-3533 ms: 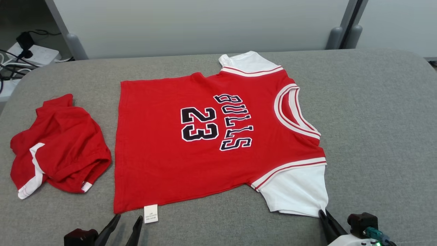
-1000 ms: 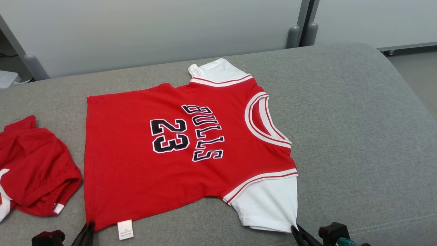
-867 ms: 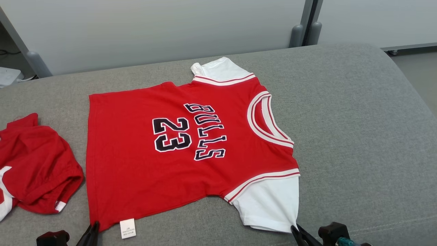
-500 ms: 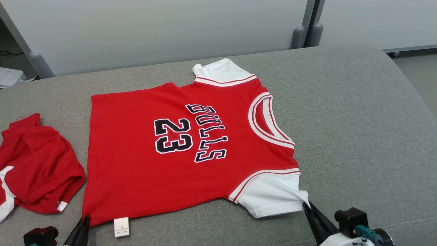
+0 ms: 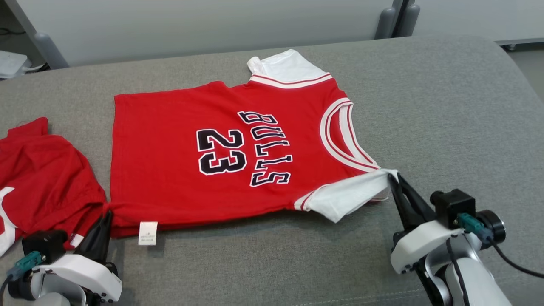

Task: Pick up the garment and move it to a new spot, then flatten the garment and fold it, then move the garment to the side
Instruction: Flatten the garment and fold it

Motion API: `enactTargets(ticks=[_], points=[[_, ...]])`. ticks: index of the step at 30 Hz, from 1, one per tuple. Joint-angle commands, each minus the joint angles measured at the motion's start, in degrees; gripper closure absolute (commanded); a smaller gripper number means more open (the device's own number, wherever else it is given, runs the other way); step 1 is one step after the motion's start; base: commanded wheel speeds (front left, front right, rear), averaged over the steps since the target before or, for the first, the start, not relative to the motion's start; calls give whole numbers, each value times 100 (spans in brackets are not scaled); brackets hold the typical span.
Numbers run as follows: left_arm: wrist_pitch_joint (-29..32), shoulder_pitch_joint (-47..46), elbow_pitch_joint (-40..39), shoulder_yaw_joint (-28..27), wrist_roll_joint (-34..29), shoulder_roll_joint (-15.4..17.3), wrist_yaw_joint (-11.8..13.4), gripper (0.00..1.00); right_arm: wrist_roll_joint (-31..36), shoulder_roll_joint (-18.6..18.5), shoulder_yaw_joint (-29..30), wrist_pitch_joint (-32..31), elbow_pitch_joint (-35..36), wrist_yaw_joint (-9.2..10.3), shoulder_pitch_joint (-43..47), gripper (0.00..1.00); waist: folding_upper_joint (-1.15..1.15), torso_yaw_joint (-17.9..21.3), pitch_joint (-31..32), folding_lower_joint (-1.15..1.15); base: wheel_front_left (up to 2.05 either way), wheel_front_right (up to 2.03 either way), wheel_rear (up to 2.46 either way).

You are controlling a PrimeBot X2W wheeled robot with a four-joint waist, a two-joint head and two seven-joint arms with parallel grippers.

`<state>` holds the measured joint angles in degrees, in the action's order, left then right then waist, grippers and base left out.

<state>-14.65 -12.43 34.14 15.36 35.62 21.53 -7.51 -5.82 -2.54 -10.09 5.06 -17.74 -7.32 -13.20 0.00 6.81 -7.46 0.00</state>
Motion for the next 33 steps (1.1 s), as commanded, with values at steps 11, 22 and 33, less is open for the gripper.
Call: enactTargets(ticks=[11, 22, 33], points=[[-35, -911, -282, 529, 560, 798, 2, 100, 220, -34, 280, -7, -311, -17, -1183, 100, 0, -346, -859, 0, 0, 0, 0], [-35, -1398, -1127, 863, 781, 1381, 2, 100, 360, -34, 454, 41, -272, -17, -1835, 100, 0, -591, -1796, 0, 0, 0, 0], [-35, -1496, -1619, 659, 719, 1432, 2, 100, 460, -34, 633, 119, -326, -17, -2189, 100, 0, -747, -2031, 0, 0, 0, 0]])
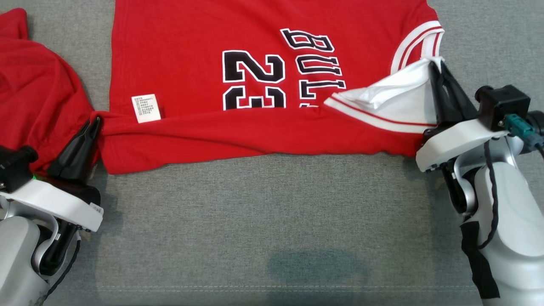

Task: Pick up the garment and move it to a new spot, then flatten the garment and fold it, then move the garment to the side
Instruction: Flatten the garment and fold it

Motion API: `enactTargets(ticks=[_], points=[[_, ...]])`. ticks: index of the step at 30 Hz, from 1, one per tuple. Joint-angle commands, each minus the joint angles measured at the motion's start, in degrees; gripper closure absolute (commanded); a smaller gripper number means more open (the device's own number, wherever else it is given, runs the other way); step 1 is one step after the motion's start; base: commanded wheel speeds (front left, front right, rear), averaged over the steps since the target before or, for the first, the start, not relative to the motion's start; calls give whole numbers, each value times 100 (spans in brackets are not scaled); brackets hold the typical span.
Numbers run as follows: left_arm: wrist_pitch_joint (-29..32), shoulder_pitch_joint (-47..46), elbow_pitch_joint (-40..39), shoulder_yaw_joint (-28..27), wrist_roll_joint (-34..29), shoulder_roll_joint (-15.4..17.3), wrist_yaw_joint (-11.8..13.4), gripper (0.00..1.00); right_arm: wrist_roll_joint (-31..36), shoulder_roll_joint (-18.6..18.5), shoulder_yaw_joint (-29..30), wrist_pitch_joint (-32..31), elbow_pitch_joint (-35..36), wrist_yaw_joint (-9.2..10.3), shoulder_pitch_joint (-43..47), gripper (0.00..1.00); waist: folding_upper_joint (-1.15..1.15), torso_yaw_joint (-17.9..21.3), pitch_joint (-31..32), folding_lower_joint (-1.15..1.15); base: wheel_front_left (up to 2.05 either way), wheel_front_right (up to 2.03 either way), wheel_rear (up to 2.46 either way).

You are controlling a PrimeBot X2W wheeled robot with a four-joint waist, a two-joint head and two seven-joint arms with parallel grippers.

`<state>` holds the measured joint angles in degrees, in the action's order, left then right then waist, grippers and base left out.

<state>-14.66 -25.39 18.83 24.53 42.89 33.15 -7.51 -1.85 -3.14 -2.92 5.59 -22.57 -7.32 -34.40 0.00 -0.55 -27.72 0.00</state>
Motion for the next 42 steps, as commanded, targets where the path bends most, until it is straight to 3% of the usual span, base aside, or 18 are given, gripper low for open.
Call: enactTargets(ticks=[1, 15, 16, 17, 18, 28, 42], points=[[-34, -205, -139, -278, -25, 256, 2, 100, 79, 26, -76, 72, 147, -17, -107, 100, 0, -24, -8, 0, 0, 0, 0], [-34, -389, -315, -68, -77, 317, 2, 100, 107, 26, -19, 17, -15, -17, -426, 97, 0, -17, -80, 0, 0, 0, 0], [-34, -390, -322, -17, -38, 319, 2, 63, 81, 26, -1, 7, -58, -17, -417, 52, 0, -9, -75, 0, 0, 0, 0], [-34, -393, -325, 12, -15, 323, 2, 13, 43, 26, 17, 34, -90, -17, -406, 0, 0, -5, -59, 0, 0, 0, 0], [-34, -385, -324, 31, 10, 319, 2, 0, 39, 26, 28, 76, -121, -17, -388, 0, 0, 2, -29, 0, 0, 0, 0], [-34, 128, -441, -612, -109, 18, 2, 0, -79, 26, 226, 542, -237, -17, 381, 0, 0, 54, 535, 0, 0, 0, 0], [-34, 1037, -342, -694, -358, -501, 2, 0, -599, 26, -82, 835, -706, -17, 1178, 0, 0, 100, 967, 0, 0, 0, 0]])
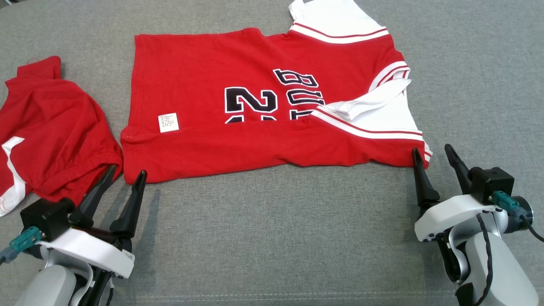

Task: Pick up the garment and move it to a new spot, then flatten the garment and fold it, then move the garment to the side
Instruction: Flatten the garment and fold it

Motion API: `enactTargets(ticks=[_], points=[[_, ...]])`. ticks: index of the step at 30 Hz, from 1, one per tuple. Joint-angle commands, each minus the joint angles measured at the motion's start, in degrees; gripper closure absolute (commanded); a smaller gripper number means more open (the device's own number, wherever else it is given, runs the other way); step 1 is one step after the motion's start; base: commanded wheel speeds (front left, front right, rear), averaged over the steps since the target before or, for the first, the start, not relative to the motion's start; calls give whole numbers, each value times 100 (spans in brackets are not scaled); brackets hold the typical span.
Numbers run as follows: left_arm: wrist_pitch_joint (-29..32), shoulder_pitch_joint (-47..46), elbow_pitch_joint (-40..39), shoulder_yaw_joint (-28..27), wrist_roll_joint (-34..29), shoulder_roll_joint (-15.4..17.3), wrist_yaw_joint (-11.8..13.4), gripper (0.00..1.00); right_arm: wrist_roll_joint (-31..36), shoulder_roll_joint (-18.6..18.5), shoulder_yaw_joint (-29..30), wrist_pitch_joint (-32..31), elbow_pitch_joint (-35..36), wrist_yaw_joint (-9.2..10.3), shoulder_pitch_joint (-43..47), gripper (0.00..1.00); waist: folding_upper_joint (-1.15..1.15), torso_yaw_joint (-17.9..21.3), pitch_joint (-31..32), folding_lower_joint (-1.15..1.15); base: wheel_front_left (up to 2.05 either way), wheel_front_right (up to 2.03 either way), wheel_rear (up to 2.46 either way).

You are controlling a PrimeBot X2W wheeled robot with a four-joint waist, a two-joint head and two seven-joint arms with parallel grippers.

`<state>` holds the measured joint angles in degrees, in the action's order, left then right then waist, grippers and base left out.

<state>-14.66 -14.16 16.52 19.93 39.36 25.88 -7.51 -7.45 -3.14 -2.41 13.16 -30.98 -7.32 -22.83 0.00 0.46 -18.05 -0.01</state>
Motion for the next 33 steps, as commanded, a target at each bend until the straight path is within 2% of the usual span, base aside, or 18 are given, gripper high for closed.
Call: enactTargets(ticks=[1, 8, 15, 19, 20, 21, 24, 25, 27, 33], points=[[-34, -54, -115, -225, -23, 215, 2, 0, -51, 26, -128, 92, 80, -17, 27, 0, 0, -9, -2, 0, 0, 0, 0], [-34, 22, -154, -219, -1, 229, 2, 0, -259, 26, -153, 158, -271, -17, -38, 0, 0, -90, -110, 0, 0, 0, 0], [-34, 29, -192, -207, 9, 267, 2, 0, -1020, 26, -199, 181, -384, -17, -62, 0, 0, -163, -166, 0, 0, 0, 0], [-34, 49, -165, -210, 3, 271, 2, 0, -1191, 26, -341, 183, -330, -17, -46, 2, 0, -165, -164, 0, 0, 0, 0], [-34, 51, -156, -209, 1, 270, 2, 0, -1223, 26, -371, 183, -322, -17, -48, 16, 0, -165, -163, 0, 0, 0, 0], [-34, 52, -147, -206, 0, 268, 2, 0, -1241, 26, -391, 183, -316, -17, -48, 46, 0, -164, -160, 1, 0, 0, 0], [-34, 54, -127, -185, -1, 263, 2, 0, -1272, 26, -388, 183, -254, -17, -50, 76, 0, -158, -147, 1, 0, 0, 0], [-34, 53, -123, -176, 0, 261, 2, 0, -1274, 26, -379, 183, -241, -17, -44, 82, 0, -157, -145, 1, 0, 0, 0], [-34, 50, -112, -148, 4, 266, 2, 0, -1260, 26, -349, 183, -199, -17, -39, 100, 0, -152, -142, 1, 0, 0, 0], [-34, 19, 82, -115, 290, 287, 2, 0, -1202, 26, -234, 184, -46, -17, -4, 100, 0, -106, -205, 1, 0, 0, 0]])
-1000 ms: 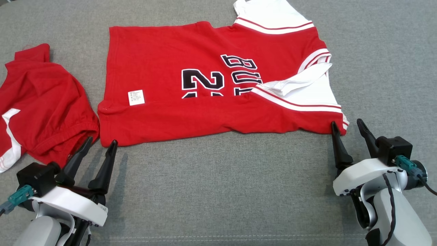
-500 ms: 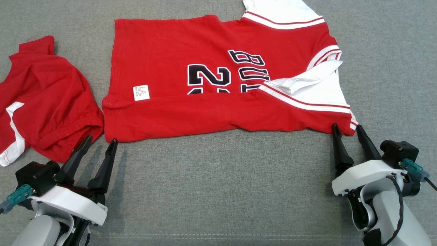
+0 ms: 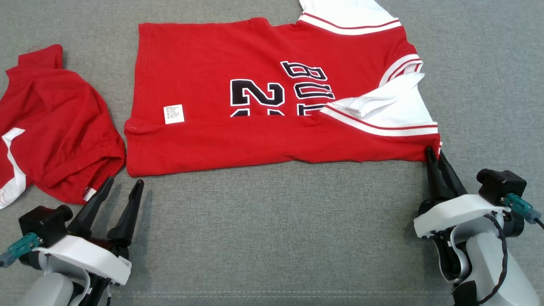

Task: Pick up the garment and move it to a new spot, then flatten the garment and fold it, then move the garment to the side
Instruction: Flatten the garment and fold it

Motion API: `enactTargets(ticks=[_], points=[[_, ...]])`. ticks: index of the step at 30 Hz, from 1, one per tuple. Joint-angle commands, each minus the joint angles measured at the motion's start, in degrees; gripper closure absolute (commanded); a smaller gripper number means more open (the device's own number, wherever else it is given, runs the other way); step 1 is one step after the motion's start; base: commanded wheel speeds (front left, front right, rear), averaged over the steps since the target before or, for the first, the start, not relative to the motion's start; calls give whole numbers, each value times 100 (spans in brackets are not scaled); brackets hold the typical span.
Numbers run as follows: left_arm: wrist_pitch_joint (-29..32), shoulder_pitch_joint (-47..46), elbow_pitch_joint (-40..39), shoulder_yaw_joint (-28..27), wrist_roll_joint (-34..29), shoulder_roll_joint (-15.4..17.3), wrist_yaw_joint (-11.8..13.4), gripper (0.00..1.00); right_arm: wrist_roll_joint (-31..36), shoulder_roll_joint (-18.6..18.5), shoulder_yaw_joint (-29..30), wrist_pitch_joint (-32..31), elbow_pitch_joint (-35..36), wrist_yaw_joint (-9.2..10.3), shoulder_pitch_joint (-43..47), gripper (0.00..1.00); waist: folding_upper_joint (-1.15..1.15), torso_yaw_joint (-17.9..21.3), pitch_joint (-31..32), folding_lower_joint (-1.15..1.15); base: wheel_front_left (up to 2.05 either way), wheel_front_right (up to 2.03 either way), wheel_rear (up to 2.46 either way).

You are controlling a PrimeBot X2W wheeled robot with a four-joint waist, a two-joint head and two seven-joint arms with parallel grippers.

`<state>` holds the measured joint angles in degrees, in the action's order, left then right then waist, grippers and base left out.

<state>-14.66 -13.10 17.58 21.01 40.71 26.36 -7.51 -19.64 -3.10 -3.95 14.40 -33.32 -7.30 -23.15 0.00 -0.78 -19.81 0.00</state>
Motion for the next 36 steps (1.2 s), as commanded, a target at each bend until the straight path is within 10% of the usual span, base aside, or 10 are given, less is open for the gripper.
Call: enactTargets(ticks=[1, 31, 35, 36], points=[[-34, -112, 47, -185, 206, 278, 2, 0, 27, 23, -68, 60, 218, -19, 36, 100, 0, 33, -52, 0, 0, 0, 0], [-34, -493, -274, 480, 2197, 970, 2, 2, 12, 23, -533, 60, 803, -19, 204, 100, 0, 448, -517, 0, 0, 0, 0], [-34, -492, -413, 485, 2322, 1007, 2, 100, 9, 23, -568, 60, 869, -19, 214, 100, 0, 482, -539, 0, 0, 0, 0], [-34, -484, -419, 491, 2377, 1011, 2, 100, 6, 23, -569, 60, 881, -19, 220, 100, 0, 490, -537, 0, 0, 0, 0]])
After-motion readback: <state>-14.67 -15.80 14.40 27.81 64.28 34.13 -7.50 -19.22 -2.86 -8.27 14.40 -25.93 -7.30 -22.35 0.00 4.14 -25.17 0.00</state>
